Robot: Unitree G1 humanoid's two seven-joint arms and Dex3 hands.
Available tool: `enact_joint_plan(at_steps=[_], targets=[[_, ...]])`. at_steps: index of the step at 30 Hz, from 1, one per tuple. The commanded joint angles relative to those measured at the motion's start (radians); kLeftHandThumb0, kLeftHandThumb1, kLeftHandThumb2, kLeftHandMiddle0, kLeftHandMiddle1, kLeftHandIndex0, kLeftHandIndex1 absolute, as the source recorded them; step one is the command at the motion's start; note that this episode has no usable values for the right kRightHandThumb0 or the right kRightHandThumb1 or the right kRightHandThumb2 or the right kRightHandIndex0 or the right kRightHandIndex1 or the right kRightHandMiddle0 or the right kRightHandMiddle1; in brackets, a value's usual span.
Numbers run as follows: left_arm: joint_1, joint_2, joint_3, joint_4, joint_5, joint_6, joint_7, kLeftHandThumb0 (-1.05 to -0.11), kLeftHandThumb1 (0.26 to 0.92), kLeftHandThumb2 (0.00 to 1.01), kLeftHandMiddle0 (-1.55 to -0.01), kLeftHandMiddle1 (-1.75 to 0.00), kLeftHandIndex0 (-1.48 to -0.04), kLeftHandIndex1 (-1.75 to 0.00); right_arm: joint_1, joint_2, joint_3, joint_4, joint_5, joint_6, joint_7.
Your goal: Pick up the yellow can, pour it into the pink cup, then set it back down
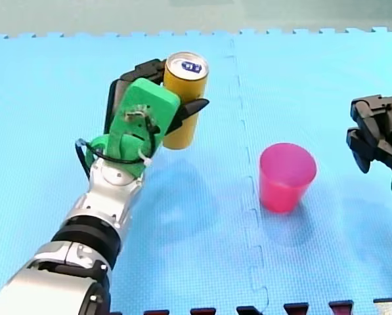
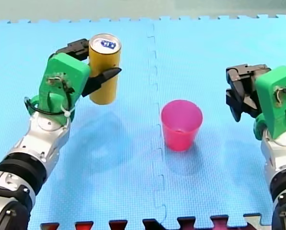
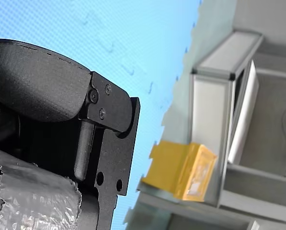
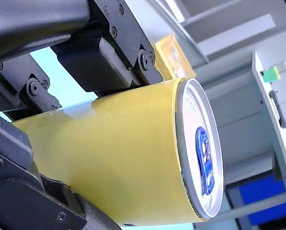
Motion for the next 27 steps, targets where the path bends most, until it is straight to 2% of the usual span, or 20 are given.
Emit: enact_joint_plan(at_steps=[1,14,19,27], targets=[[-0.014,0.007,-0.010,0.003,0.010,-0.006,0.015,-0.457,0.751,0.00,-1.39,0.00,-1.24,0.00,-0.002,-0.001,0.000,-0.001,0.001,-0.003,-0.004],[-0.023,-0.014,-0.028,0.018,0.021,-0.001,0.043,-0.461,0.747,0.00,-1.39,0.00,-1.24,0.00,0.002,0.006,-0.002,-0.003,0.003,-0.009,-0.008],[-0.021,-0.028,-0.071,0.026,0.066,-0.015,0.073,-0.454,0.743,0.00,-1.39,0.00,-1.24,0.00,0.004,0.008,-0.001,-0.005,0.004,-0.009,-0.008],[-0.026,-0.038,-0.086,0.045,0.073,-0.034,0.045,-0.420,0.743,0.00,-1.38,0.00,-1.20,0.00,0.007,0.011,0.001,-0.008,0.003,-0.012,-0.012]])
